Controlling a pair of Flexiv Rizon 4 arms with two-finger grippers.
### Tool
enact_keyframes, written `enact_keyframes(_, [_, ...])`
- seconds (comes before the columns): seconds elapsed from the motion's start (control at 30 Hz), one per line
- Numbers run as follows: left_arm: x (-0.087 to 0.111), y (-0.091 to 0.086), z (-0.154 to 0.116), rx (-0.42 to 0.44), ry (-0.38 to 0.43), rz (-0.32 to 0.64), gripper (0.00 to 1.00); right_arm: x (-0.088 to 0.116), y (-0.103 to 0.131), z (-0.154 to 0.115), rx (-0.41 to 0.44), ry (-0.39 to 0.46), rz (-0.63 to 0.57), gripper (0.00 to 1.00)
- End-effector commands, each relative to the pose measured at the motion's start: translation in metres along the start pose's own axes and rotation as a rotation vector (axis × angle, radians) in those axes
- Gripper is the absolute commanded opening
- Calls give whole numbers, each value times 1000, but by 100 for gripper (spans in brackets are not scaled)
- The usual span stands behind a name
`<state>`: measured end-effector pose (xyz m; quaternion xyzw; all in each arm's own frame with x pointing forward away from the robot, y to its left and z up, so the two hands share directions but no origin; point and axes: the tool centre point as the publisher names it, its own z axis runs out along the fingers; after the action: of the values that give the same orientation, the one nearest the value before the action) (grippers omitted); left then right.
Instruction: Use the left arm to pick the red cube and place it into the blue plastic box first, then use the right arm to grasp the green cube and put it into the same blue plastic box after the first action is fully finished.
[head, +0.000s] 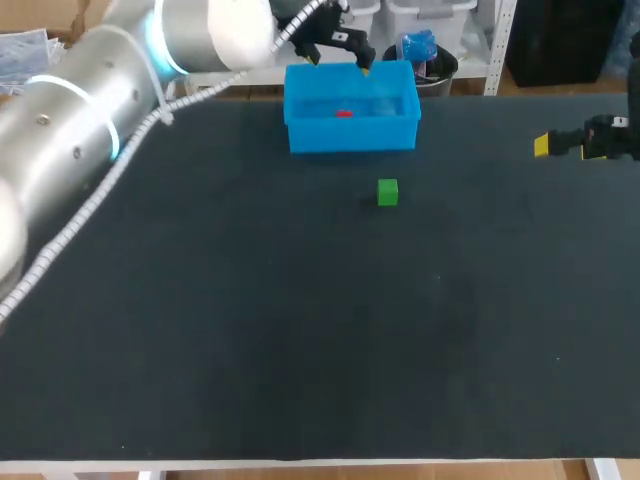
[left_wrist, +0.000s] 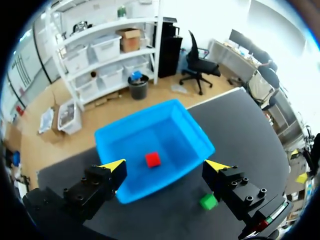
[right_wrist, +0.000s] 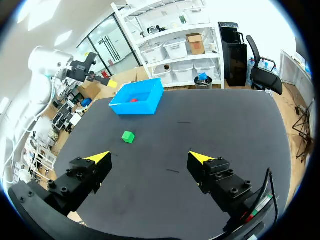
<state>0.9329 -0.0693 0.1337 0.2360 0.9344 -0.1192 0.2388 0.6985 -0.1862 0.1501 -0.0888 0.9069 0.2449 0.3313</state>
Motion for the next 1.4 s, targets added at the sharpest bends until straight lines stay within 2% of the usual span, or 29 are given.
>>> enact_keyframes(0.03, [62, 0, -53, 2, -144, -6, 100, 0, 0, 1, 3, 1, 0, 100])
enact_keyframes(0.2, [99, -2, -71, 8, -175, 0, 100, 0, 0, 1, 3, 1, 0, 100])
enact_keyframes(0.43, [150, -4, -83, 21, -199, -7, 100, 0, 0, 1, 3, 1, 0, 100])
enact_keyframes(0.67, [186, -5, -89, 38, -220, -34, 100, 0, 0, 1, 3, 1, 0, 100])
enact_keyframes(0.9, [205, -2, -94, 45, -229, -25, 100, 0, 0, 1, 3, 1, 0, 100])
enact_keyframes(1.17, [215, 2, -101, 68, -225, -24, 100, 0, 0, 1, 3, 1, 0, 100])
enact_keyframes(1.4, [226, -1, -101, 116, -174, -21, 100, 0, 0, 1, 3, 1, 0, 100])
